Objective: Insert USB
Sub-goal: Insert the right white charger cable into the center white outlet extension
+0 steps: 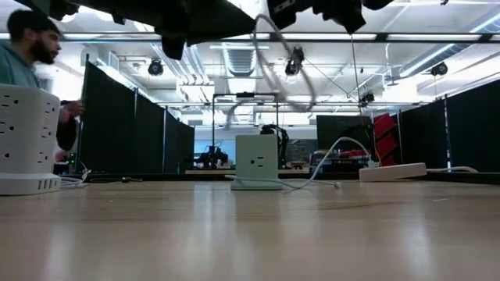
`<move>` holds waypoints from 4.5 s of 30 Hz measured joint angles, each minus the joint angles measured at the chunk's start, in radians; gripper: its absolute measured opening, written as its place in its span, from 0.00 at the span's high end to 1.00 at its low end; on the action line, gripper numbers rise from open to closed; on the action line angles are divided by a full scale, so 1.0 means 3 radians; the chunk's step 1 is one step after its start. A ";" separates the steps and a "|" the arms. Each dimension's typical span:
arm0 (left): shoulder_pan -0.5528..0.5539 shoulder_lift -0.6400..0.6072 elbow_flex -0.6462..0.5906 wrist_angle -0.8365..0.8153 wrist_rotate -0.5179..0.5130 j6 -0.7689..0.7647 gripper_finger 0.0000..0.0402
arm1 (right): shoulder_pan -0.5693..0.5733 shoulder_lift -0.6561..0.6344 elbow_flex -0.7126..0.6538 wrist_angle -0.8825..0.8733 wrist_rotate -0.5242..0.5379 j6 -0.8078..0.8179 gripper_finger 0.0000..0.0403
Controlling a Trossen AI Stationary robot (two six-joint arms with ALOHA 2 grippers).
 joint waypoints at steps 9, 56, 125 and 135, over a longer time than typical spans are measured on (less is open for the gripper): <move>-0.0001 -0.0003 0.0000 -0.0168 0.0001 -0.0075 0.94 | -0.0026 -0.0168 0.0000 0.1111 0.1406 0.1699 0.97; 0.0054 -0.0003 0.0002 -0.0348 -0.0067 0.0170 0.94 | -0.0084 -0.0300 0.0003 -0.0346 0.0933 0.0187 0.97; 0.0924 0.0012 0.0289 0.0443 0.2094 0.1736 0.81 | 0.0109 0.0307 0.0000 -0.0791 0.0180 -0.0517 0.97; 0.0987 0.0012 0.0289 0.0375 0.2306 0.1686 0.98 | 0.0118 0.0307 0.0000 -0.0802 0.0187 -0.0487 0.97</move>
